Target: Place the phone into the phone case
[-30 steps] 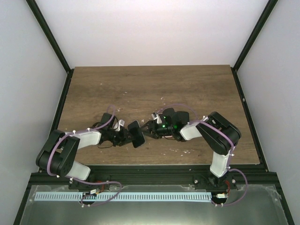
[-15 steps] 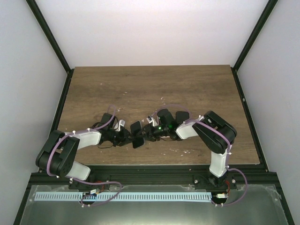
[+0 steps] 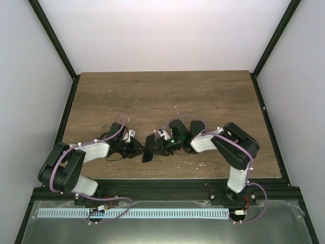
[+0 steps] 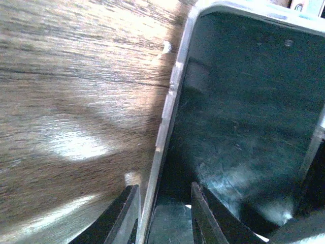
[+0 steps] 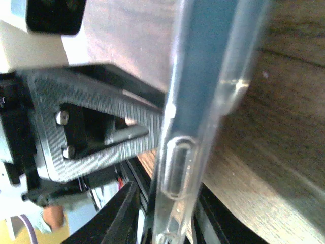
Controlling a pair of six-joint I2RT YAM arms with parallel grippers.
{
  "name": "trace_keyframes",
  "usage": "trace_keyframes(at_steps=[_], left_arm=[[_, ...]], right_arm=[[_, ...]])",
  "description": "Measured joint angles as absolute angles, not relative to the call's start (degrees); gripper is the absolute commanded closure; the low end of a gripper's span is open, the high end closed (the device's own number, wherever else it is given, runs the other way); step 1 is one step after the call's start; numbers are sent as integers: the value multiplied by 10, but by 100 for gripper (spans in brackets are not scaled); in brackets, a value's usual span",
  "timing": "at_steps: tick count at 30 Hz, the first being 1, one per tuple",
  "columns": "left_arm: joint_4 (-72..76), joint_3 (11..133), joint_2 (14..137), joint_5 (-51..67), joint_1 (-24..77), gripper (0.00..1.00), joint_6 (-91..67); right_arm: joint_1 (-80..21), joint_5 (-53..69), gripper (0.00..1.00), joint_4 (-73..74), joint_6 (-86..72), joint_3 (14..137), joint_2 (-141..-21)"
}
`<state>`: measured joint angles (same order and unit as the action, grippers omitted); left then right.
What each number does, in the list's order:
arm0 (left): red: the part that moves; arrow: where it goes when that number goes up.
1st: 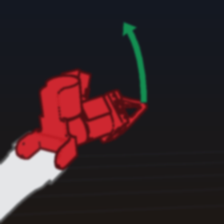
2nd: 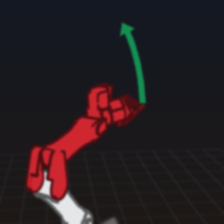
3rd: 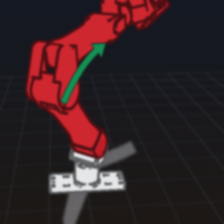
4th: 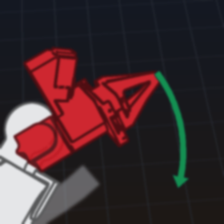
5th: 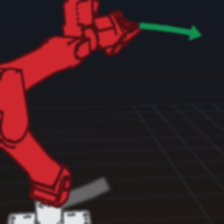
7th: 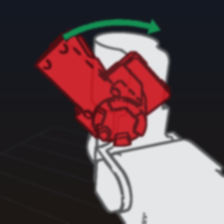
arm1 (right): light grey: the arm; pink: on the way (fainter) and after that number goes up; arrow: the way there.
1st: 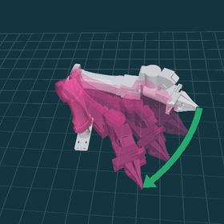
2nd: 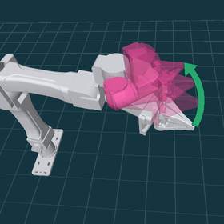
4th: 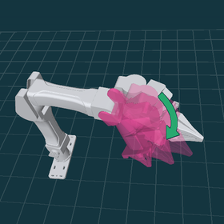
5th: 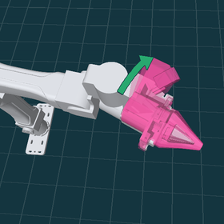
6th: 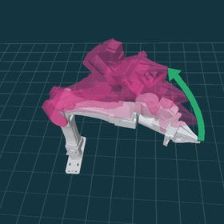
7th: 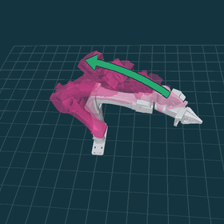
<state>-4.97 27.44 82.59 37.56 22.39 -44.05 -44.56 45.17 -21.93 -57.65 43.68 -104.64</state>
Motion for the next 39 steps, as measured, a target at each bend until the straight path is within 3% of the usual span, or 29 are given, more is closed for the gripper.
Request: trace_keyframes(at_steps=[3,7,19,24,32,39], left_arm=[[-48,275,826,371,224,70,-440],[-48,275,826,371,225,67,-440],[-85,278,712,389,194,37,-446],[-118,298,629,415,187,34,-428],[-104,299,527,488,186,40,-434],[-13,245,514,538,185,65,-485]], right_arm=[[-446,450,91,-215,-579,427,-1037],[-446,444,98,-205,-583,416,-1033],[-442,442,99,-202,-575,410,-993],[-434,467,99,-222,-563,402,-932],[-433,543,99,-310,-569,361,-867],[-433,572,99,-358,-590,355,-854]])
